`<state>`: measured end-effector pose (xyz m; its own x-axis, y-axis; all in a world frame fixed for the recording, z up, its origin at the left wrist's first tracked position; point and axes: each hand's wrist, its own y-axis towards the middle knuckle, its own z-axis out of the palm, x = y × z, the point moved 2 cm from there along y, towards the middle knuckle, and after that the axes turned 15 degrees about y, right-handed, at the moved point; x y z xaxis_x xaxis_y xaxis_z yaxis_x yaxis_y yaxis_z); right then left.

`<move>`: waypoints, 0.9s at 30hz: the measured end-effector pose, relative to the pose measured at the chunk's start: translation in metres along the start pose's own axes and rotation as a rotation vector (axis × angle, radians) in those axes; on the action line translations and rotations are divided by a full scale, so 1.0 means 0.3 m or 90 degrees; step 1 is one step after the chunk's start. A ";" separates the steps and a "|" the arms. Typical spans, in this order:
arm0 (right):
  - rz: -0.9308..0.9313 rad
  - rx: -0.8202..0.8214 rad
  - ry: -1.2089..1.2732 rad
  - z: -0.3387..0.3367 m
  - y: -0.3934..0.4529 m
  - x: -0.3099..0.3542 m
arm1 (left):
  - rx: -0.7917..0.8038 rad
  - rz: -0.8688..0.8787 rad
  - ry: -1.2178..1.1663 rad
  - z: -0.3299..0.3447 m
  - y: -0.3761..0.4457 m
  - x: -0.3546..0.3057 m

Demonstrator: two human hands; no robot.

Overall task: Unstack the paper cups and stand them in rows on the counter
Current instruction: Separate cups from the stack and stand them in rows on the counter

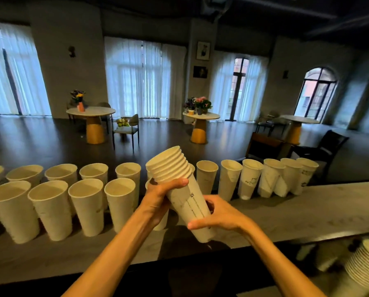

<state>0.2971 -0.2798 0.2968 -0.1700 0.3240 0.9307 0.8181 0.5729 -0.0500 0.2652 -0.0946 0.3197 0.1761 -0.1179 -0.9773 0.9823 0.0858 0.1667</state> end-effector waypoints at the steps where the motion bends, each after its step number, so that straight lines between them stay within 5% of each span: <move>1: -0.017 -0.006 0.000 0.001 0.005 -0.009 | -0.024 0.003 0.001 0.004 0.005 0.003; 11: -0.084 -0.183 -0.047 -0.078 0.111 -0.227 | -0.269 0.086 -0.006 0.015 0.063 -0.084; 21: 0.025 -0.108 0.066 -0.061 0.306 -0.397 | -0.457 0.092 -0.184 -0.106 0.013 -0.169; 27: 0.046 -0.072 0.078 -0.040 0.363 -0.408 | -0.464 0.092 -0.189 -0.083 -0.001 -0.181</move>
<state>0.4136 -0.2662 0.1817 -0.0460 0.2625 0.9638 0.8837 0.4605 -0.0832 0.2537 -0.0635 0.3694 0.4082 -0.3056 -0.8602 0.6779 0.7326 0.0614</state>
